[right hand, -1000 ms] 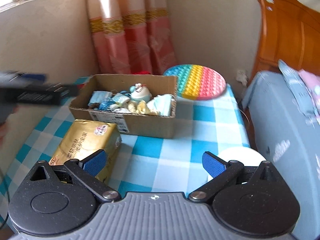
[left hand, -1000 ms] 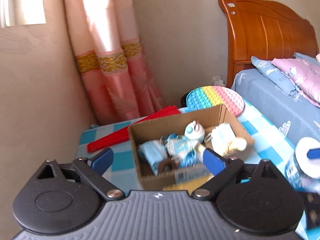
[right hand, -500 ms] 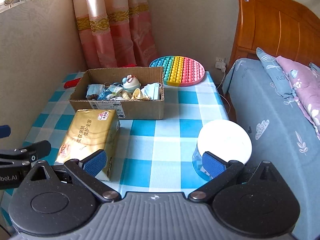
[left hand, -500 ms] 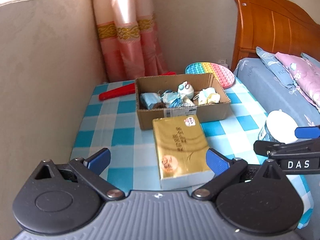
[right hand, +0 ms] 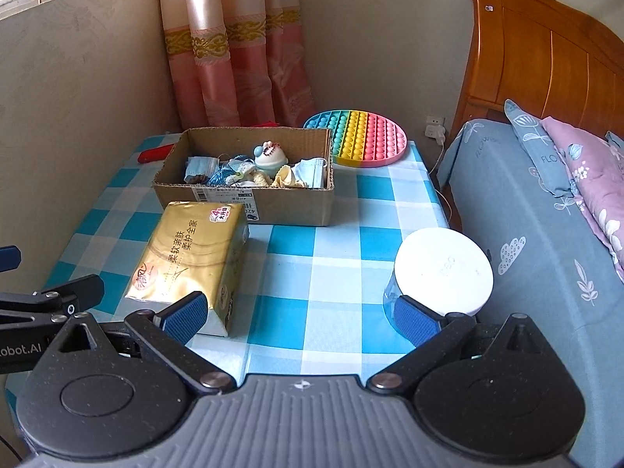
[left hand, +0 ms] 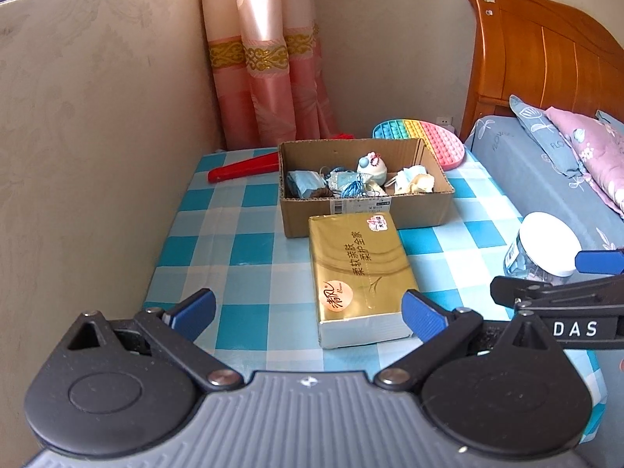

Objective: Organize soft objects

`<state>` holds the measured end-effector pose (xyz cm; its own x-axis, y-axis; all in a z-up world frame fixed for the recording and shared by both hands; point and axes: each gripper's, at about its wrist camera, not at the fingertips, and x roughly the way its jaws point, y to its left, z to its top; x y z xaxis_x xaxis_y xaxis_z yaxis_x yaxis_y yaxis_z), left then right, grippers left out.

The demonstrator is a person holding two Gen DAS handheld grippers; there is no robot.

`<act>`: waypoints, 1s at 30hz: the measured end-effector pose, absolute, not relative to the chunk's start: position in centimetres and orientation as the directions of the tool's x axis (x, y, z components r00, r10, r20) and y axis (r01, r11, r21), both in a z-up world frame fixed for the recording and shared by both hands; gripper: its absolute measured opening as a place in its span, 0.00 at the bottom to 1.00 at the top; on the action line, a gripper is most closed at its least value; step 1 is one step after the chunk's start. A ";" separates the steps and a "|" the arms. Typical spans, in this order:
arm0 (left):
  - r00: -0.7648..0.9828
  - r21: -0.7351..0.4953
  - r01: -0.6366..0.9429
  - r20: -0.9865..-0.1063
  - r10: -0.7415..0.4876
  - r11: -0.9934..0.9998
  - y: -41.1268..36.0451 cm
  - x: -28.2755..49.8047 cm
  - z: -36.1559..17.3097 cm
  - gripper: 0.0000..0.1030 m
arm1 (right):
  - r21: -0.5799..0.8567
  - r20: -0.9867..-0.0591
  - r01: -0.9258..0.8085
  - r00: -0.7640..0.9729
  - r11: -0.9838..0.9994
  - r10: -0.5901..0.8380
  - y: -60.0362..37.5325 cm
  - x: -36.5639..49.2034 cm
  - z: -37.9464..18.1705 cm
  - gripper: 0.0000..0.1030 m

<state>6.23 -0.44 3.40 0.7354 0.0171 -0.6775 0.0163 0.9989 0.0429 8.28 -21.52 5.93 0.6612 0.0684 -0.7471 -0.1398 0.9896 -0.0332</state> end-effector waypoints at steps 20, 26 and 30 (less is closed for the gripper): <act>0.736 0.043 0.016 -0.676 0.017 0.999 -0.6 6.1 3.5 0.98 | -0.036 -0.747 -0.139 0.662 0.990 0.065 -21.7 8.2 6.1 1.00; 0.737 0.042 0.017 -0.675 0.017 0.999 -0.6 6.1 3.6 0.98 | -0.043 -0.743 -0.137 0.666 0.990 0.060 -21.8 8.0 6.2 1.00; 0.739 0.042 0.016 -0.674 0.017 0.999 -0.6 6.0 3.7 0.98 | -0.039 -0.742 -0.137 0.668 0.990 0.063 -21.8 8.0 6.3 1.00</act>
